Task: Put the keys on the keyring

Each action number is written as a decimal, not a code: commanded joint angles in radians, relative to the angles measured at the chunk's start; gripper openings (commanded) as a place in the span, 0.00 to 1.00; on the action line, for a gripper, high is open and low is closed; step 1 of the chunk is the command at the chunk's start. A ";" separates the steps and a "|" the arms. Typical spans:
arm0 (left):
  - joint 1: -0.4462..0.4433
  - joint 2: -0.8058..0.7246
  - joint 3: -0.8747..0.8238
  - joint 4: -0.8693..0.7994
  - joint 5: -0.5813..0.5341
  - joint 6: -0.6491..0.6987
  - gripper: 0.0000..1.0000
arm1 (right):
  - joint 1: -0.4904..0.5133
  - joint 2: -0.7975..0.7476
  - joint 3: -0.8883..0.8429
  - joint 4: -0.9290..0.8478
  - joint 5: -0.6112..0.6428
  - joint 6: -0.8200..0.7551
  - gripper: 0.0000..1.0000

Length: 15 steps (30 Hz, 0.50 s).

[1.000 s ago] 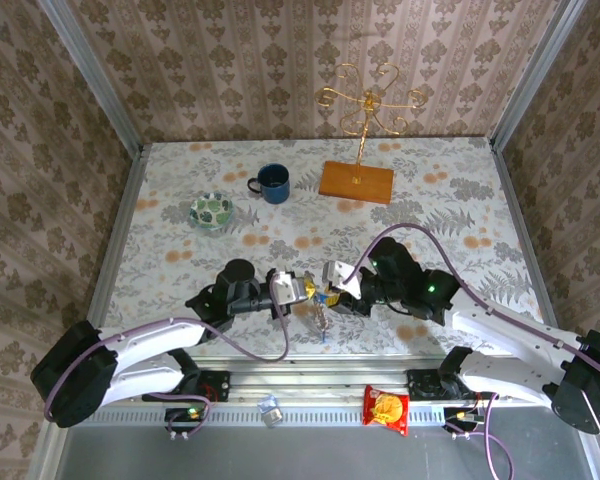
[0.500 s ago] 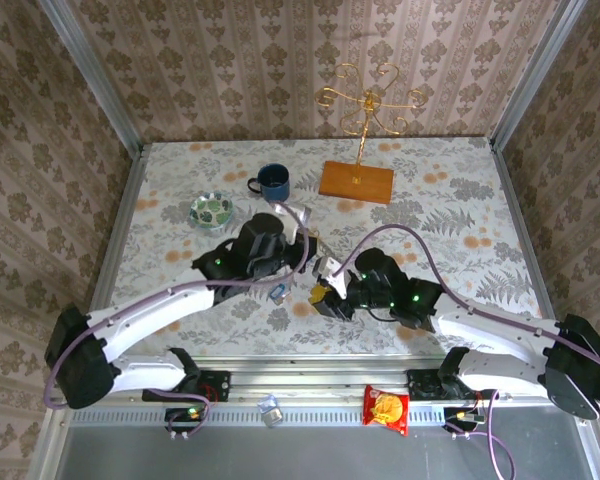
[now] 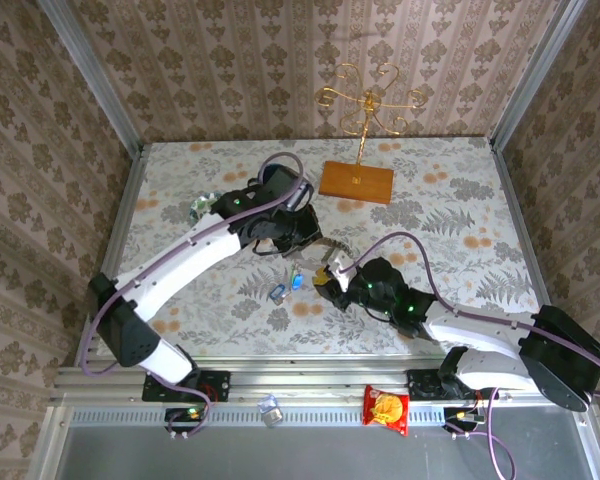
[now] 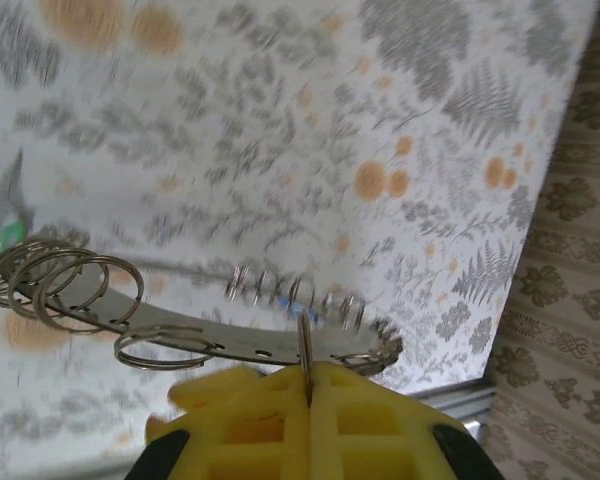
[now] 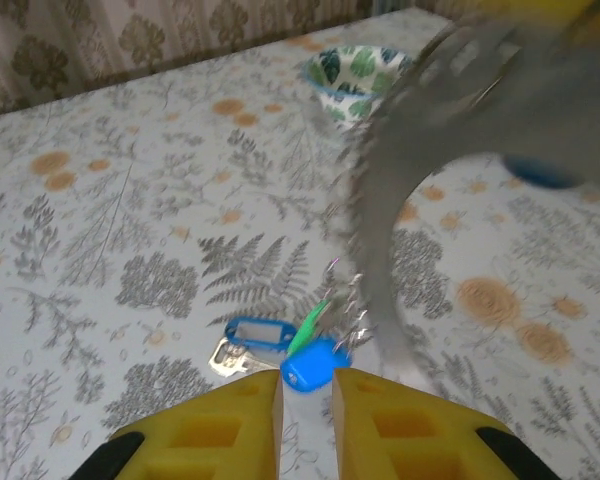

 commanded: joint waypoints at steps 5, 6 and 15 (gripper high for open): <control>0.008 0.041 0.078 -0.185 0.165 -0.242 0.00 | -0.030 -0.043 -0.090 0.180 -0.026 -0.117 0.17; 0.009 0.048 0.087 -0.197 0.177 -0.250 0.00 | -0.028 -0.050 -0.107 0.189 -0.050 -0.136 0.16; 0.015 0.051 0.069 -0.207 0.262 -0.355 0.00 | -0.026 -0.123 -0.190 0.318 -0.062 -0.202 0.15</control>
